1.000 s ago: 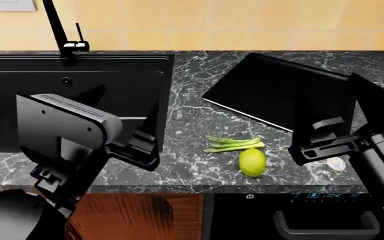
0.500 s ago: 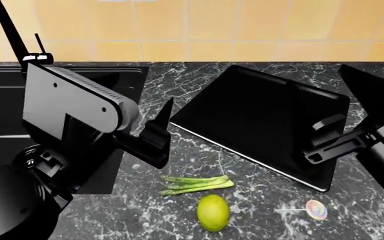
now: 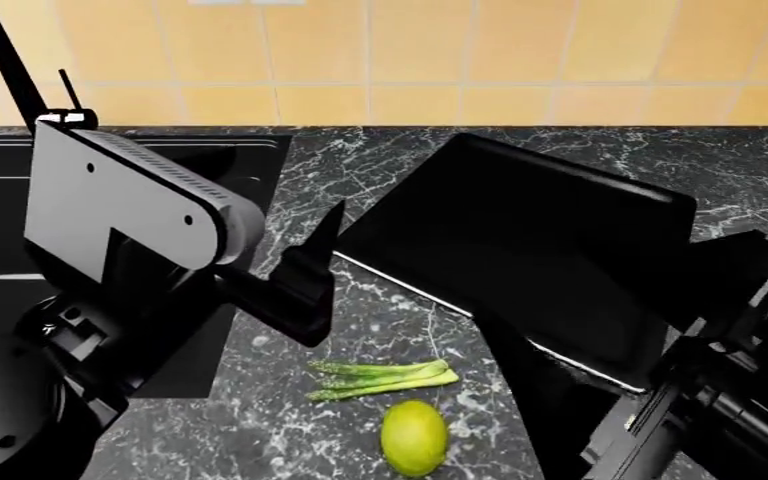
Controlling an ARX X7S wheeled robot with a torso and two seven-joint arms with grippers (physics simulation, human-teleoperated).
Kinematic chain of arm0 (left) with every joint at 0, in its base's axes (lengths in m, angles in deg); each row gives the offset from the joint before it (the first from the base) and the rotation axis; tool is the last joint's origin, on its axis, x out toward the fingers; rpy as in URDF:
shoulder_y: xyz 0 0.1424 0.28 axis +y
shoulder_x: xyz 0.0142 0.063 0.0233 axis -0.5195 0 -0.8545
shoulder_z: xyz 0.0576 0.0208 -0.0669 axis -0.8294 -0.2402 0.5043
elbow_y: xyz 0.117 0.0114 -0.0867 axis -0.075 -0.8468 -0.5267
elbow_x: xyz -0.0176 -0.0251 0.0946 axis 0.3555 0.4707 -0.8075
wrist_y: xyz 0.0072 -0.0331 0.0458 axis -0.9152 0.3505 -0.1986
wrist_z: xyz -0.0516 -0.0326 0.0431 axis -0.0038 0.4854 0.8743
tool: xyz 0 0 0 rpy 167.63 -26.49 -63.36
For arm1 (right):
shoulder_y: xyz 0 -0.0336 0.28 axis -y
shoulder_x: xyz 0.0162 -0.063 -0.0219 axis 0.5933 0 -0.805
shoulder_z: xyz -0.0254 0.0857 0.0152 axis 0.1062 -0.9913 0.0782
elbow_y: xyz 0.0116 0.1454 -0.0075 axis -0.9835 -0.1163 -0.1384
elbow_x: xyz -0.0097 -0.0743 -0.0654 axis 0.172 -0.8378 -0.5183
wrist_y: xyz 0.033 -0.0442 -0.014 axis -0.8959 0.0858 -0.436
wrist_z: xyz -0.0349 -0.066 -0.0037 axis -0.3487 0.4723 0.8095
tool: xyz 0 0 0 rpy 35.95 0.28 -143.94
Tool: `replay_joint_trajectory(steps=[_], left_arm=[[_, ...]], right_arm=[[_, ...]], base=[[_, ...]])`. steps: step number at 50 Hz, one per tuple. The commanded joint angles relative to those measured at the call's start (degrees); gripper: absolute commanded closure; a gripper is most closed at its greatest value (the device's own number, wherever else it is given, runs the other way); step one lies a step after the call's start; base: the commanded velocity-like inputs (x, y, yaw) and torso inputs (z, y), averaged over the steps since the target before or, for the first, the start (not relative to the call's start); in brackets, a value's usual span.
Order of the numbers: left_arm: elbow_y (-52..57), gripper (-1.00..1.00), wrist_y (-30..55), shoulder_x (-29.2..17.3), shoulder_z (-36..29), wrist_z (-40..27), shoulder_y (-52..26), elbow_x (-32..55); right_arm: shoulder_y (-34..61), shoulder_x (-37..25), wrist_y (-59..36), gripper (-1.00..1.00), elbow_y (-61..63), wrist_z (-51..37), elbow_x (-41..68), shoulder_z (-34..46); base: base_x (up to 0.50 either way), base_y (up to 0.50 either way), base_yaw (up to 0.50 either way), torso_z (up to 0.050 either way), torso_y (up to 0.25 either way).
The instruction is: Pick up the fruits and vegetables and place them in the sink. Turn on the sink faucet to wash them. Then turn the sink off and put them in the tray.
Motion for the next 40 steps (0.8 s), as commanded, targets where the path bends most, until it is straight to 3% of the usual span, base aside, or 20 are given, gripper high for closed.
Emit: replay_joint_trajectory(steps=[1, 10, 19, 40], left_arm=[[-0.43, -1.0, -1.67, -1.62, -0.85, -2.18, -0.25, 2.62], [-0.15, -1.0, -2.43, -1.67, -1.81, -1.29, 0.42, 1.44], [-0.23, -1.0, -3.29, -2.44, -2.78, -2.91, -0.33, 3.34], [0.19, -1.0, -4.37, -3.49, -4.02, 0.12, 0.38, -0.13]], right_arm=[[-2.28, -1.22, 1.26, -1.0, 2.75, 3.41, 9.2, -0.12], [-3.03, 2.56, -1.79, -1.0, 2.94, 6.41, 7.53, 1.53], [0.0, 4.64, -2.9, -1.0, 2.06, 4.75, 3.46, 9.41], [2.61, 6.98, -9.86, -1.0, -1.73, 1.9, -7.17, 23.52]], base=[[0.0, 0.0, 0.0, 0.0, 0.0], [0.0, 0.0, 0.0, 0.0, 0.0], [0.0, 0.0, 0.0, 0.0, 0.0], [0.0, 0.0, 0.0, 0.0, 0.0]])
